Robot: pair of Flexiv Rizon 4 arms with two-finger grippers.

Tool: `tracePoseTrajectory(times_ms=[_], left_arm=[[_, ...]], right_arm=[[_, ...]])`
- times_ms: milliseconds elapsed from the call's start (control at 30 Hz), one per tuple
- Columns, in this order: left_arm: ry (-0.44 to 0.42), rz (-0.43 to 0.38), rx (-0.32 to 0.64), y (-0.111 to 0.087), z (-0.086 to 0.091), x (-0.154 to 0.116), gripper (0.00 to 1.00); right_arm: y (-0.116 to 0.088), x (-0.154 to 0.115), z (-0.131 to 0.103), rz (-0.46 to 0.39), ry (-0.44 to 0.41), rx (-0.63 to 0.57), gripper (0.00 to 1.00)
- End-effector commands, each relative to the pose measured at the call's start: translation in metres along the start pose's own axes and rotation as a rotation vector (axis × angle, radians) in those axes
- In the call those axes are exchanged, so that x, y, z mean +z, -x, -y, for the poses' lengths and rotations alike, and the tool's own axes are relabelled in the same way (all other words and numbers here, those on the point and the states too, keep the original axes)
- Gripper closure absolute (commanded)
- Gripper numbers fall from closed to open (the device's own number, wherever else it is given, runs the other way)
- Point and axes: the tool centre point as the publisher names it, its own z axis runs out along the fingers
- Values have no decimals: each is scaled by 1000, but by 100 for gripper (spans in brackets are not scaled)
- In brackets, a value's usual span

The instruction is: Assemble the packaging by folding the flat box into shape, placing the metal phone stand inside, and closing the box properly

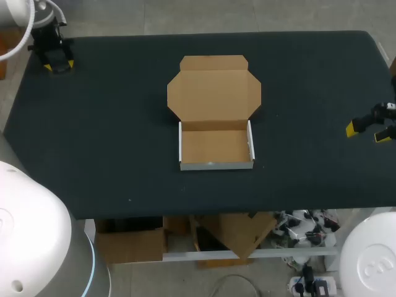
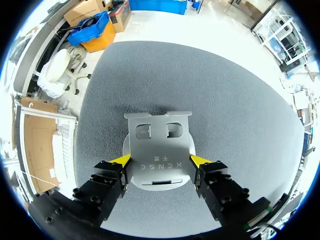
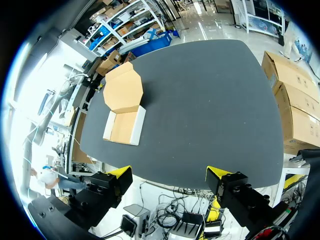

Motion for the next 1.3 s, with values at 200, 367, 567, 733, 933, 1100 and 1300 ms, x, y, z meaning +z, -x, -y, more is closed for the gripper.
tracePoseTrajectory(times_ms=[200,367,567,733,933,1100,1300], left_arm=[[-20,0,15,0,-18,-22,100],[-30,-4,29,-1,-30,-33,100],[-36,-4,47,-2,-48,-45,100],[-28,2,67,-3,-66,-55,100],[-26,-4,85,-1,-91,-70,100],[-31,-13,99,0,-108,-81,100],[-27,-20,118,0,-128,-91,100]], right_arm=[[0,-1,0,0,0,0,0],[0,-1,0,0,0,0,0],[0,-1,0,0,0,0,0],[0,-1,0,0,0,0,0],[0,-1,0,0,0,0,0],[0,-1,0,0,0,0,0],[-1,-2,0,-17,16,-43,0]])
